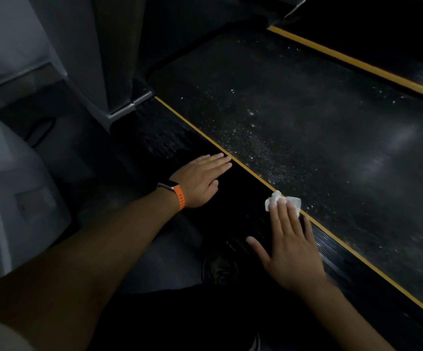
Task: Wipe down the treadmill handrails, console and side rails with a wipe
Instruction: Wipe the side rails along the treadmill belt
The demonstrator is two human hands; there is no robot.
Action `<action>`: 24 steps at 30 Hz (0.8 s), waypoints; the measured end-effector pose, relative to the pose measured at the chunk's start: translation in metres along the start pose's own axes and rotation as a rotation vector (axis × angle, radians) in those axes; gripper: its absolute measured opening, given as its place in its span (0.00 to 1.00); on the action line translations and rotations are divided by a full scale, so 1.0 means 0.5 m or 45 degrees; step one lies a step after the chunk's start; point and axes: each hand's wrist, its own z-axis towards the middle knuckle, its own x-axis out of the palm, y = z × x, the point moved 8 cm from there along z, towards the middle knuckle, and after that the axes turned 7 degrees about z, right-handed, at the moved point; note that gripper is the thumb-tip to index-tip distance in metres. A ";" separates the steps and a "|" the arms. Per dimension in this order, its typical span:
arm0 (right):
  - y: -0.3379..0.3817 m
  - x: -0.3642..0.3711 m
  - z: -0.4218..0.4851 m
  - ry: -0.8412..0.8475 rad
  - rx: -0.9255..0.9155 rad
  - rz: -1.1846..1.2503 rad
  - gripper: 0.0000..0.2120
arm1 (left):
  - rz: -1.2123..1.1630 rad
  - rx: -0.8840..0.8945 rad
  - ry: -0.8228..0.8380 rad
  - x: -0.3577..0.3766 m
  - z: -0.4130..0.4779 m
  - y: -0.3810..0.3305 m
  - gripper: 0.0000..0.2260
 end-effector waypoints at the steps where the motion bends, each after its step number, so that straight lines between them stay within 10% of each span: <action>1: 0.019 0.000 0.012 -0.006 -0.011 0.009 0.48 | -0.001 0.006 0.000 -0.001 0.000 -0.001 0.30; 24: 0.201 0.036 0.101 0.113 -0.259 -0.076 0.49 | -0.027 -0.025 -0.024 0.000 0.002 0.005 0.28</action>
